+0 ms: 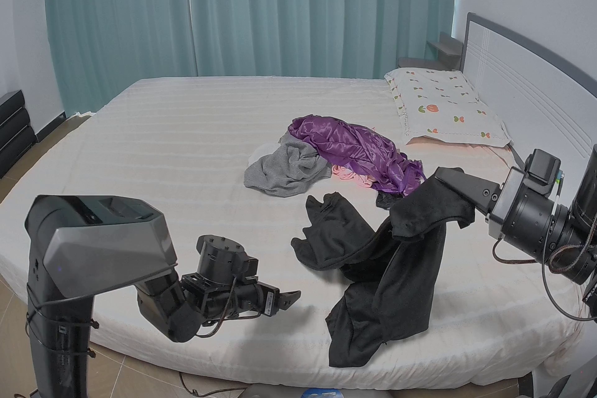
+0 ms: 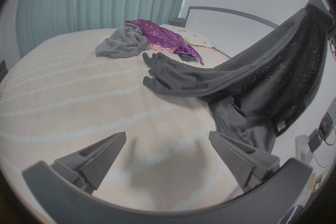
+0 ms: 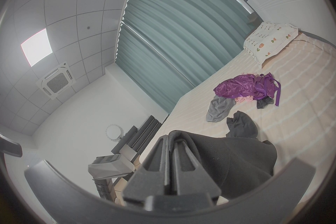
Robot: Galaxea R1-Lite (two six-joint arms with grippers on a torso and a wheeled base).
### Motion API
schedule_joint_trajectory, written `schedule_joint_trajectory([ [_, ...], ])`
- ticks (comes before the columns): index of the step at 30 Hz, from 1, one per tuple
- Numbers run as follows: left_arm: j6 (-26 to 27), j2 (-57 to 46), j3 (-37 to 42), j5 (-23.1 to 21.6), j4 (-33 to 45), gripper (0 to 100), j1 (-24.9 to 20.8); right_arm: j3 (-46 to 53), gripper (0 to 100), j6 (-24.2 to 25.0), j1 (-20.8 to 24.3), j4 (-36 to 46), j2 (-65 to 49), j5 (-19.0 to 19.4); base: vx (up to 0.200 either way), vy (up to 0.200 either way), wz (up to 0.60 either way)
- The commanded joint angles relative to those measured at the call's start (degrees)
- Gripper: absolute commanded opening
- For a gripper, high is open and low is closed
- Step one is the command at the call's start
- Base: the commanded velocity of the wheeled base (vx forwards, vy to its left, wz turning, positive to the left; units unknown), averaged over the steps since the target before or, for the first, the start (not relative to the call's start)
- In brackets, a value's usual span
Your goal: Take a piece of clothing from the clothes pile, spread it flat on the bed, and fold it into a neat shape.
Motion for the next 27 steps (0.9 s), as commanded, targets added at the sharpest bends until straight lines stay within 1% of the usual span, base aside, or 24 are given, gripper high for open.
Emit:
schedule_joint_trajectory([
  [1,0.1,6.7,-8.6,1.5,0.2,100,-1.6,-0.9,0,-0.1,0.0,0.0,-0.3,-0.1,0.0,0.0,0.0],
  [2,0.1,6.7,-8.6,1.5,0.2,100,-1.6,-0.9,0,-0.1,0.0,0.0,-0.3,-0.1,0.0,0.0,0.0],
  [3,0.2,8.2,-12.0,1.8,0.6,100,-1.6,-0.7,0,-0.1,0.3,0.1,-0.2,-0.1,0.0,0.0,0.0],
  [4,0.2,8.2,-12.0,1.8,0.6,100,-1.6,-0.7,0,-0.1,0.3,0.1,-0.2,-0.1,0.0,0.0,0.0],
  [5,0.4,9.7,-15.5,1.8,1.9,100,-1.9,-0.6,0,-0.2,0.4,0.2,-0.1,-0.1,0.0,0.0,0.0],
  [8,3.3,11.6,-19.5,1.9,5.1,100,-1.8,-0.8,0,-0.6,0.4,1.0,-0.1,-0.1,0.0,0.0,0.0],
  [11,5.6,13.4,-22.7,1.9,5.9,100,-1.8,-0.6,0,-1.2,0.4,1.1,-0.1,-0.1,0.0,0.0,0.0],
  [21,6.2,17.0,-31.9,1.9,6.1,100,-2.4,-0.5,0,-1.3,0.2,1.1,0.4,-0.1,0.0,0.0,0.0],
  [24,6.2,17.4,-32.9,1.9,6.5,100,-2.4,-0.7,0,-1.2,0.1,1.1,0.5,-0.1,0.0,0.0,0.0],
  [25,6.1,17.5,-33.5,1.9,7.4,0,-2.3,-0.7,0,-1.2,0.0,1.1,0.6,-0.1,0.0,0.0,0.0],
  [27,5.9,17.7,-34.7,1.9,8.3,0,-2.3,-0.7,0,-1.2,-0.1,1.1,0.6,-0.1,0.0,0.0,0.0],
])
